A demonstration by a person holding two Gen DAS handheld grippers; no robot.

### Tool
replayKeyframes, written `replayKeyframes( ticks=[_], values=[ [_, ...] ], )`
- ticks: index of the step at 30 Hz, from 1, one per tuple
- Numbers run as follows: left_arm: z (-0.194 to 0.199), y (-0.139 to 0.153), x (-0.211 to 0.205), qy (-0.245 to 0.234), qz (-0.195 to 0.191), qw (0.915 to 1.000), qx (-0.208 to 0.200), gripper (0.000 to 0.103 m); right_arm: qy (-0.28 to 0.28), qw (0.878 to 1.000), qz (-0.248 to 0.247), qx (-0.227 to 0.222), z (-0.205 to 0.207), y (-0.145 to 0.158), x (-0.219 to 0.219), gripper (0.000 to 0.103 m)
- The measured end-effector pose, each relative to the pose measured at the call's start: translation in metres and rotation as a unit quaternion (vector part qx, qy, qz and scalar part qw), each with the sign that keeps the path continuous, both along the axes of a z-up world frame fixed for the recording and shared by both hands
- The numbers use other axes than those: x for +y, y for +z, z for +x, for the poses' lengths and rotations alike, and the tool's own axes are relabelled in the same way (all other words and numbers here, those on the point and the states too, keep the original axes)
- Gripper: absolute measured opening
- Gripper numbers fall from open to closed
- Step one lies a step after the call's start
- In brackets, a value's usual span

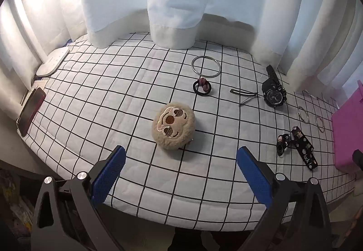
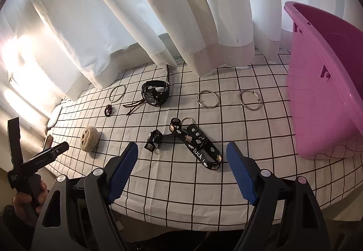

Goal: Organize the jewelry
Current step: 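Move the left tool to the sloth plush while the right tool approaches the black strap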

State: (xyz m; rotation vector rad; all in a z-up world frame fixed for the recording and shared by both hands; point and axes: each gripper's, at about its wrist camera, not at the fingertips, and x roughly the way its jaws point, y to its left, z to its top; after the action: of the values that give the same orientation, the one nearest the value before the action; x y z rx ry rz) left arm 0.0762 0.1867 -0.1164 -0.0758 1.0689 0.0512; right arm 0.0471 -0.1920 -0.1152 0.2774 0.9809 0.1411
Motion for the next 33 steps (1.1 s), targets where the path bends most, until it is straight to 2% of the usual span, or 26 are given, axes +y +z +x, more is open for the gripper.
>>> replayKeyframes(
  ticks=[4,9,12,17,21,27,33],
  values=[
    [0.002,-0.024,0.007,-0.007,0.0,0.9999,0.012,0.097,0.004,1.0,-0.015,0.021,0.007,-0.023,0.006,0.076],
    [0.012,-0.053,0.016,0.012,-0.021,0.9992,0.033,0.097,0.009,0.999,-0.019,0.041,0.017,-0.05,0.011,0.076],
    [0.019,-0.064,0.015,0.007,-0.005,0.9995,0.031,0.097,0.007,0.999,-0.022,0.042,0.022,-0.061,0.015,0.076],
    [0.032,-0.077,0.015,0.001,0.007,0.9994,0.034,0.097,0.024,0.998,-0.05,0.041,0.031,-0.071,0.024,0.076],
    [0.043,-0.084,0.016,0.004,0.002,0.9994,0.036,0.097,0.028,0.997,-0.066,0.041,0.041,-0.079,0.028,0.076],
    [0.059,-0.093,0.016,0.004,0.006,0.9992,0.038,0.097,0.046,0.992,-0.099,0.057,0.055,-0.095,0.035,0.076],
    [0.07,-0.103,0.009,-0.003,0.011,0.9987,0.05,0.097,0.049,0.989,-0.113,0.078,0.069,-0.111,0.039,0.076]
  ],
)
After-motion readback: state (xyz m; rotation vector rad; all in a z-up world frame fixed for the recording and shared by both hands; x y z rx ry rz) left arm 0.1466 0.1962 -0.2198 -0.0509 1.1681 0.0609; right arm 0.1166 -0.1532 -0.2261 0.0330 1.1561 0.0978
